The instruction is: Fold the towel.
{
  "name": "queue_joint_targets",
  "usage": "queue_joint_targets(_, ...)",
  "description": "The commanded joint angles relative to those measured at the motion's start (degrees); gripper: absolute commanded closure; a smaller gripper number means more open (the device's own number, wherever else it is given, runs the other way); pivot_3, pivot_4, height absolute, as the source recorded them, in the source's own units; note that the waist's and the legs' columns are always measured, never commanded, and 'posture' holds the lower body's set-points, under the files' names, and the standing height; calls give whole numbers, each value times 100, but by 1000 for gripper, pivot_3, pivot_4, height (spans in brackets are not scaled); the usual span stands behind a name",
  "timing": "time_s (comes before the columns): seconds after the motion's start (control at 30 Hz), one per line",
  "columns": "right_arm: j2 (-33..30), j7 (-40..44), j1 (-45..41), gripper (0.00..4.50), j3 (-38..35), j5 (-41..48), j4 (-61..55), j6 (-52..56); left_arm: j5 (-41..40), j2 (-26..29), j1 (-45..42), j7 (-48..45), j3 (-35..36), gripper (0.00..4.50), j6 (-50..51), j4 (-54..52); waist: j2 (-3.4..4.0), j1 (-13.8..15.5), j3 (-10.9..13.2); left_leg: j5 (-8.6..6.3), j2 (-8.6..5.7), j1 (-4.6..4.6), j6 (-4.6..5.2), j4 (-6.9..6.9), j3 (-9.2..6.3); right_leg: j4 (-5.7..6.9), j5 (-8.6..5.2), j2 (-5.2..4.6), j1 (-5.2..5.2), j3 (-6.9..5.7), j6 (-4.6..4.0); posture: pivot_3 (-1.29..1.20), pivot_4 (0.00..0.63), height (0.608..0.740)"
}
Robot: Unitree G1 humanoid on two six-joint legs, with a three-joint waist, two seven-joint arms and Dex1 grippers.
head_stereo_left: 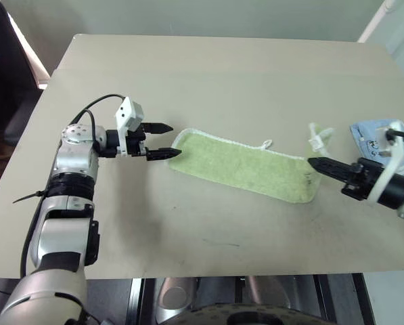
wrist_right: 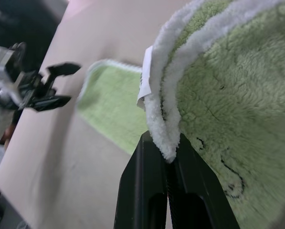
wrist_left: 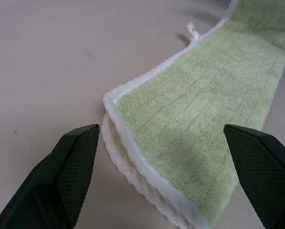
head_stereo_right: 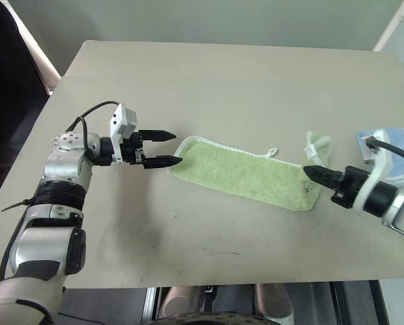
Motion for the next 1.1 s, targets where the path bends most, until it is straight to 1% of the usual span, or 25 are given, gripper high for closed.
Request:
queue_joint_targets(0.03,311,-124,-440,4395,715,-278,125,18,-38,40,-43,19,54,0,-65,-111,0,-2,0,1,0,1,2,0,-1,2,0,-1,0,-2,1,0,150,728)
queue_joint_targets(0.17,668,-440,-905,4395,1353,-677,339,126,-42,41,-49,50,66,0,-80,-124,1,-2,1,5,1,0,9,2,2,4,3,-5,0,-4,3,0,150,728)
queue_joint_targets(0.23,821,-523,-1056,4395,1517,-776,384,153,-40,56,-45,50,70,0,-94,-117,1,-5,1,7,1,0,13,3,4,4,6,-6,0,-4,2,0,150,728)
queue_joint_targets(0.43,1141,-640,-1246,4395,1579,-924,482,148,-37,63,-46,61,72,0,-121,-107,1,-6,1,12,1,0,17,4,5,5,13,-7,-1,-6,-4,0,150,728)
queue_joint_targets(0.63,1207,-590,-1273,4395,1618,-961,379,254,-37,71,-48,63,78,0,-143,-70,1,-9,1,12,2,0,16,3,6,5,15,-7,-1,-5,-9,0,150,728)
queue_joint_targets(0.77,1283,-567,-1274,3553,1638,-898,291,280,-40,58,-65,77,78,0,-163,-43,1,-12,1,13,2,0,16,3,5,5,16,-6,-2,-5,-11,0,150,728)
queue_joint_targets(0.8,1298,-548,-1258,3129,1636,-876,254,294,-41,56,-72,77,77,0,-167,-36,1,-12,1,13,2,0,16,3,5,5,16,-6,-2,-5,-11,0,150,728)
queue_joint_targets(0.87,1306,-508,-1229,2517,1626,-853,192,321,-41,56,-79,77,75,0,-174,-28,1,-12,1,13,2,0,16,3,5,6,16,-6,-2,-5,-12,0,150,728)
queue_joint_targets(0.93,1289,-475,-1187,1775,1596,-814,128,326,-44,58,-89,69,77,0,-181,-23,1,-12,1,13,2,0,16,3,6,5,16,-6,-2,-5,-12,0,150,728)
queue_joint_targets(1.03,1191,-194,-968,725,1364,-745,-173,279,-202,-7,-156,12,169,0,-123,-86,1,-4,1,13,2,-1,16,2,5,5,14,-6,-2,-6,-15,0,150,728)
queue_joint_targets(1.1,1155,153,-774,106,1035,-771,-470,140,-357,-98,-225,-8,253,0,-35,-164,1,4,1,12,2,-5,16,1,5,4,13,-7,-3,-8,-17,0,150,728)
